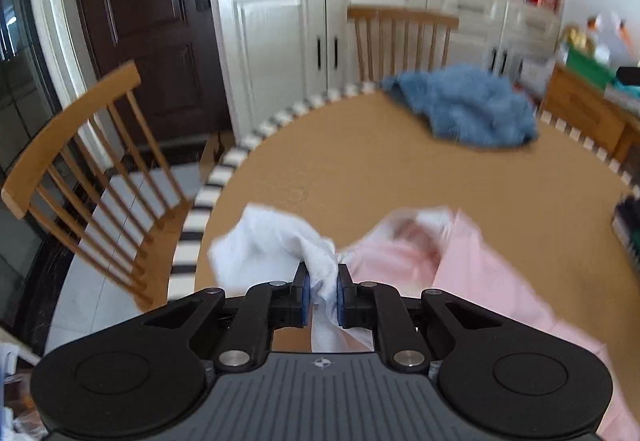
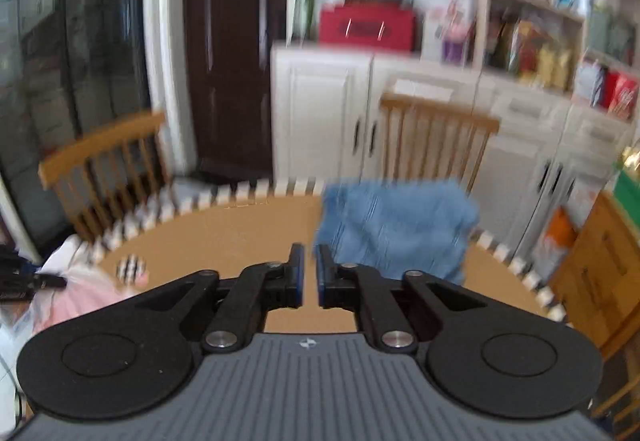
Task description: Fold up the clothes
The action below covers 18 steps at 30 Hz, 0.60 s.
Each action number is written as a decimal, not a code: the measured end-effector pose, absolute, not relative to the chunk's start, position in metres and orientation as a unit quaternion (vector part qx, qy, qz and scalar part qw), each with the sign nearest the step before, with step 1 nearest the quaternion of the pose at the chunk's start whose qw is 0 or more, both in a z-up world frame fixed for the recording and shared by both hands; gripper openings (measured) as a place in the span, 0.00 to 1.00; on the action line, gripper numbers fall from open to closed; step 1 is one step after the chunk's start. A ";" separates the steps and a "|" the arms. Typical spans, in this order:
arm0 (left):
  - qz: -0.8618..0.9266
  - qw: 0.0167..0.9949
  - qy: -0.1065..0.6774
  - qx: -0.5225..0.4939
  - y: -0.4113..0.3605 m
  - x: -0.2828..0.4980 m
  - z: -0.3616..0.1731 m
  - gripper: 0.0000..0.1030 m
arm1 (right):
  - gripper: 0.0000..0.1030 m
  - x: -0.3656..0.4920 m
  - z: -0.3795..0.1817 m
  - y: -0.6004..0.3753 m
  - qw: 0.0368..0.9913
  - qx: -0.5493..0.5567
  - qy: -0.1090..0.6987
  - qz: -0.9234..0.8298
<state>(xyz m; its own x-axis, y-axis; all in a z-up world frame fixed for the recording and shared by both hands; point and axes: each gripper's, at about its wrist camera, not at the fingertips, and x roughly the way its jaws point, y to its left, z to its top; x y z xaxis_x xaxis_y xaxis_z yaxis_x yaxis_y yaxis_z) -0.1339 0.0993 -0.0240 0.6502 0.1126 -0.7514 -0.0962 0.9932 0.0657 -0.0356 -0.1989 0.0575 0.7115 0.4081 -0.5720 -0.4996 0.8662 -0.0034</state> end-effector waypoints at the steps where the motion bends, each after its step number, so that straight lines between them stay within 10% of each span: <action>1: 0.061 0.902 0.428 0.005 0.101 -0.133 -0.036 0.13 | 0.14 -0.039 0.041 -0.186 0.914 -0.085 0.302 0.259; 6: 0.084 0.875 0.473 -0.065 0.129 -0.142 -0.081 0.14 | 0.55 -0.060 -0.040 -0.115 0.867 -0.126 0.361 0.320; 10: 0.089 0.865 0.482 -0.104 0.139 -0.152 -0.092 0.17 | 0.45 -0.054 -0.081 -0.082 0.827 -0.108 0.443 0.329; 11: 0.089 0.864 0.482 -0.113 0.141 -0.154 -0.093 0.20 | 0.36 -0.049 -0.088 -0.083 0.819 -0.077 0.462 0.331; 12: 0.090 0.862 0.484 -0.120 0.142 -0.155 -0.094 0.24 | 0.07 -0.045 -0.092 -0.089 0.811 -0.037 0.477 0.336; 18: 0.063 0.860 0.484 -0.150 0.129 -0.132 -0.107 0.26 | 0.07 -0.049 -0.049 -0.144 0.828 0.073 0.449 0.327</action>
